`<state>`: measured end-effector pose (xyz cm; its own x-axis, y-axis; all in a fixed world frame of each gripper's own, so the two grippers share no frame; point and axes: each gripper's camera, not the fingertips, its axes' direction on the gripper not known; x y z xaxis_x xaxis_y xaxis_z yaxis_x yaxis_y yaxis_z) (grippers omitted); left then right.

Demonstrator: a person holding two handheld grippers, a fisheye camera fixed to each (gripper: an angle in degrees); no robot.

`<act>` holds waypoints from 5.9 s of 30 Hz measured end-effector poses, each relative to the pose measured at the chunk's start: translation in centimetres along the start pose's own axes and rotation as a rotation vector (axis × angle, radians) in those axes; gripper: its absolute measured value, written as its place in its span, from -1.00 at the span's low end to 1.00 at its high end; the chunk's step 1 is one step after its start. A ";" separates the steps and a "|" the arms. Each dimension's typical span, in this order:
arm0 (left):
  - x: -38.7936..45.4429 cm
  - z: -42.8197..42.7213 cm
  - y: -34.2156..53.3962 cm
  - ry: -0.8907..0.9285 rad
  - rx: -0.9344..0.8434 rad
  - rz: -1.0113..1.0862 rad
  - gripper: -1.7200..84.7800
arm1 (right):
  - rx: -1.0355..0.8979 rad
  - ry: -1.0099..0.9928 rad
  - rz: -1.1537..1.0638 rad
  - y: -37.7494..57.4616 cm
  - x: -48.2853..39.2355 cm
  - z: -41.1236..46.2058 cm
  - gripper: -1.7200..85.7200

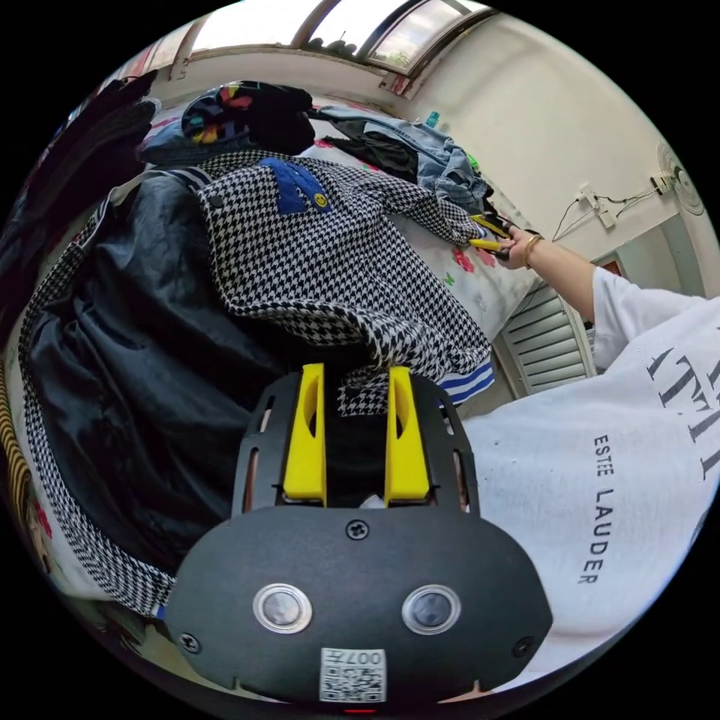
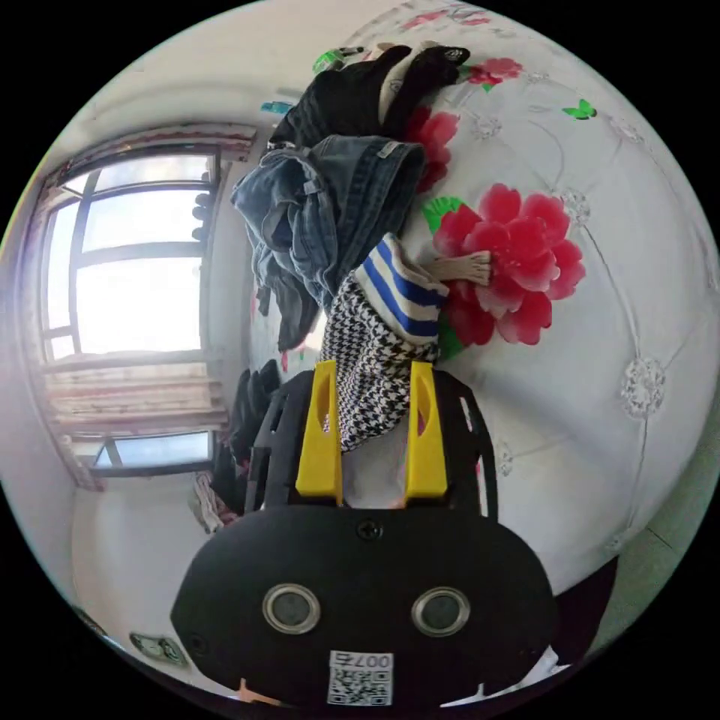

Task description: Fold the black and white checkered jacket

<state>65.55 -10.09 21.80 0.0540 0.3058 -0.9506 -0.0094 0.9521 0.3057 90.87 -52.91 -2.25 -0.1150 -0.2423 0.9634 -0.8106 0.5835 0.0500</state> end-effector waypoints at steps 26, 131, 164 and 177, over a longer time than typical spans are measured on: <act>3.1 3.9 -0.7 0.114 -0.035 0.208 -0.95 | -1.009 0.595 -1.814 48.2 -23.9 47.8 -0.83; 0.6 -5.9 7.5 -0.279 -0.119 -0.546 -0.87 | -0.878 0.244 -1.030 28.6 -1.0 5.3 -0.84; -16.9 -18.6 31.2 0.404 0.966 -1.679 -0.81 | -0.634 -0.028 -0.725 24.7 -14.8 -4.0 -0.78; -20.8 -38.3 16.2 -0.050 1.074 -0.960 -0.95 | -0.303 -0.077 -0.529 17.0 -16.5 -6.6 -0.76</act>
<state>26.00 -0.71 44.48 -0.3577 -0.4597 -0.8128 0.7911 0.3134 -0.5254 82.71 -33.90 -15.53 0.2080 -0.6080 0.7662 -0.5708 0.5607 0.5998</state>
